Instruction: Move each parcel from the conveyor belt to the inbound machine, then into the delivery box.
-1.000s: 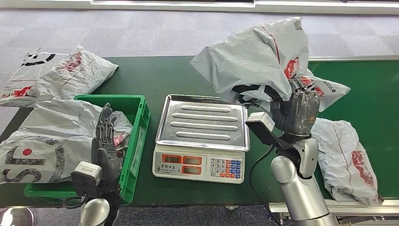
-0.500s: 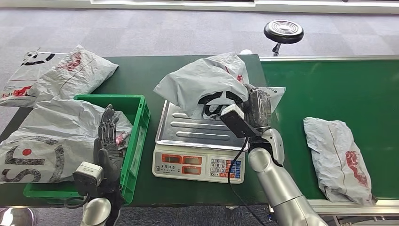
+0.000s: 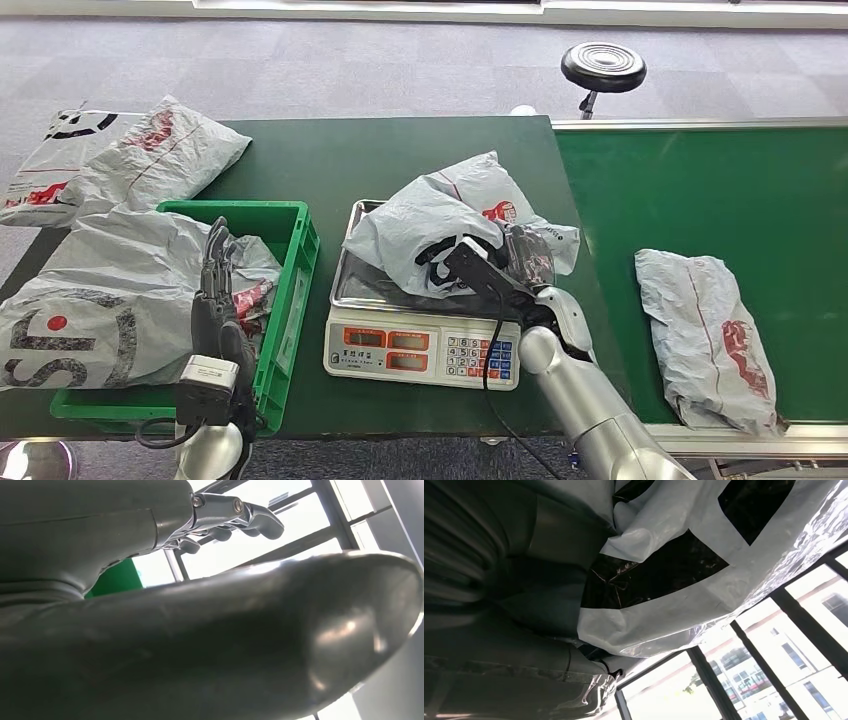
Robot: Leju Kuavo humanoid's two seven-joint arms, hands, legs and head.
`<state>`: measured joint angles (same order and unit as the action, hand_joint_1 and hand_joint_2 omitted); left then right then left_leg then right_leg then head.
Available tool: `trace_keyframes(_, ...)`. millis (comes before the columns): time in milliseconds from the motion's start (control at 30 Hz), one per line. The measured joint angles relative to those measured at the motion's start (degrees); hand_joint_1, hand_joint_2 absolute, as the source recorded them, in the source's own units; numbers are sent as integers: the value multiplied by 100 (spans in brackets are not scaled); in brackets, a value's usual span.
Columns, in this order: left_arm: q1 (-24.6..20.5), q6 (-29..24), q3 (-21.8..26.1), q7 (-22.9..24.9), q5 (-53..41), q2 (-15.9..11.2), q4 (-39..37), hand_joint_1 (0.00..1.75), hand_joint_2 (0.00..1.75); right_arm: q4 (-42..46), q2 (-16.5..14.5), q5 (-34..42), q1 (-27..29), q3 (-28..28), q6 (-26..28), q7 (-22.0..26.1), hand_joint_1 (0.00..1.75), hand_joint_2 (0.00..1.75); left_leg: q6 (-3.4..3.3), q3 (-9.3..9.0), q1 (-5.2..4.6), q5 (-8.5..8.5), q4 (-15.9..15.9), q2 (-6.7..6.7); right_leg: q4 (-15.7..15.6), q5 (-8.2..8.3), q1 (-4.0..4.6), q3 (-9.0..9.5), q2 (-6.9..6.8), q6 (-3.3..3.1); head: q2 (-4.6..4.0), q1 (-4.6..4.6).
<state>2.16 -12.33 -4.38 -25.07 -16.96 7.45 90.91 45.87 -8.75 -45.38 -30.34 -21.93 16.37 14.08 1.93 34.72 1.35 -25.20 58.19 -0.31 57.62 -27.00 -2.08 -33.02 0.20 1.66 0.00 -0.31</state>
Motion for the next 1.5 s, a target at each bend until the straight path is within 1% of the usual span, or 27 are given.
trace_keyframes(100, 0, 0, -19, 0, -1, 0, 13, 0, 0, -43, -2, 0, 0, -1, 0, -1, 175, 175, 0, 0, 0, 0, 0, 0, 0, 0, 0, 1, 0, 0, 0, 1)
trace_keyframes(167, 0, -16, -24, 1, -21, 0, 18, 0, 0, -64, -3, -37, -1, -2, 0, -47, 87, 175, 0, -1, 0, 0, 0, 0, 0, 0, 0, 1, 0, 0, 0, 1)
trace_keyframes(200, 0, -41, -27, 2, -56, 0, 19, 0, 0, -72, -4, -74, -1, -4, -1, -103, 44, 131, 0, -1, 0, 0, 0, 0, 0, 0, 0, 1, 0, 0, 0, 1)
trace_keyframes(233, 0, -90, -32, 3, -125, -1, 20, 0, 44, -77, -4, -126, 1, -7, -7, -180, 0, 87, 0, -1, 0, 0, 0, 0, 0, 0, 0, 1, 0, 0, 0, 1)
trace_keyframes(300, 3, -239, -55, 8, -340, -3, 35, 0, 131, -77, -4, -204, 20, -10, -14, -305, 0, 0, 0, -1, 0, 0, 1, 1, 0, 1, 0, 1, 0, 0, 0, 0)
trace_keyframes(333, 4, -314, -77, 14, -447, -5, 52, 0, 175, -63, -3, -223, 44, -10, -10, -330, 0, 0, 0, -1, 0, 0, 1, 1, 0, 1, 0, 1, 0, 0, 0, 0)
trace_keyframes(367, 6, -364, -100, 18, -519, -8, 73, 0, 175, -36, -2, -214, 78, -10, -1, -316, 0, 0, 0, -2, 0, 0, 1, 1, 0, 1, 0, 1, 0, 0, 0, 0)
trace_keyframes(400, 8, -389, -125, 14, -545, -10, 97, 0, 131, 31, 1, -167, 141, -10, 11, -258, 0, 0, 0, -2, 0, 0, 1, 1, 0, 1, 0, 1, 1, 0, 0, 0)
trace_keyframes(500, 55, -374, -165, -69, -479, -23, 210, 0, 0, 609, 47, 119, 528, 9, 26, 69, 0, 131, 1, -2, 0, -1, 1, 1, -1, 0, 0, -2, 0, 0, 0, 1)
trace_keyframes(533, 68, -356, -175, -118, -480, -28, 247, 0, 44, 907, 64, 266, 722, 37, 21, 232, 0, 175, 1, 0, 0, -1, 1, 0, -1, -1, 0, -4, -1, 0, 0, 1)
trace_keyframes(633, 44, -290, -239, -224, -618, -34, 285, 0, 175, 1970, 86, 817, 1362, 212, -68, 919, 0, 175, 1, 4, 0, -7, 1, -3, -3, -9, -1, -7, -5, 0, 0, 1)
trace_keyframes(700, -30, -253, -303, -169, -832, -38, 290, 0, 175, 2652, 91, 1129, 1736, 335, -212, 1388, 0, 175, 2, 4, -1, -10, 2, -3, -3, -11, -1, -10, -3, 0, 0, 1)
trace_keyframes(767, -173, -130, -394, 1, -1186, -55, 286, 0, 175, 3301, 92, 1615, 2065, 453, -494, 1884, 0, 175, 2, 4, -1, -10, 2, -3, -5, -10, -2, -12, -3, 0, 0, 1)
trace_keyframes(833, -396, 149, -531, 251, -1657, -94, 252, 0, 175, 4015, 93, 2419, 2362, 579, -920, 2343, 0, 175, 2, 5, -2, -9, 3, -4, -6, -10, -3, -14, -6, 0, 0, 0)
trace_keyframes(900, -702, 423, -703, 478, -2081, -158, 152, 0, 175, 4710, 105, 3170, 2603, 699, -1196, 2564, 0, 175, 1, 4, -2, -9, 4, -5, -7, -8, -3, -16, -9, 2, 0, 1)
trace_keyframes(1000, -1305, 624, -988, 696, -2393, -307, -214, 0, 175, 5617, 191, 3703, 2885, 850, -1202, 2608, 0, 175, -1, 3, -3, -6, 4, 0, -6, 0, -4, -8, -5, 3, 0, 1)
trace_keyframes(1067, -1628, 673, -1120, 757, -2445, -396, -455, 0, 175, 6046, 252, 3791, 3024, 909, -1174, 2607, 0, 175, -2, 0, -3, -4, 4, 17, -6, 8, -4, -10, 7, 0, 0, 1)
trace_keyframes(1167, -2115, 830, -1312, 803, -2477, -489, -845, 0, 175, 6465, 332, 3879, 3155, 952, -1080, 2605, 0, 175, -3, -1, -3, 3, 6, 23, -6, 14, -4, -21, 9, 1, 0, 2)
trace_keyframes(1267, -2963, 1329, -1667, 959, -2548, -524, -1549, 0, 175, 6716, 400, 4074, 3219, 1026, -1103, 2605, 0, 175, -6, 5, -3, 16, 7, 11, -7, 22, -4, -23, 1, 6, 0, 2)
trace_keyframes(1367, -3869, 1919, -2199, 1115, -2685, -400, -2523, 0, 175, 6808, 411, 4150, 3240, 1119, -1202, 2605, 0, 175, -8, 10, -6, 25, 7, 15, -7, 38, -7, -20, 5, 8, 0, 2)
trace_keyframes(1433, -4281, 2162, -2557, 1129, -2748, -239, -3226, 0, 175, 6842, 411, 4134, 3247, 1137, -1191, 2605, 0, 175, -9, 9, -9, 26, 8, 24, -7, 45, -11, -22, 13, 10, 0, 2)
trace_keyframes(1500, -4567, 2237, -2888, 1093, -2827, -61, -3924, 0, 175, 6885, 411, 4107, 3270, 1138, -1115, 2604, 0, 175, -9, 10, -12, 26, 9, 27, -7, 47, -13, -23, 16, 10, 0, 2)
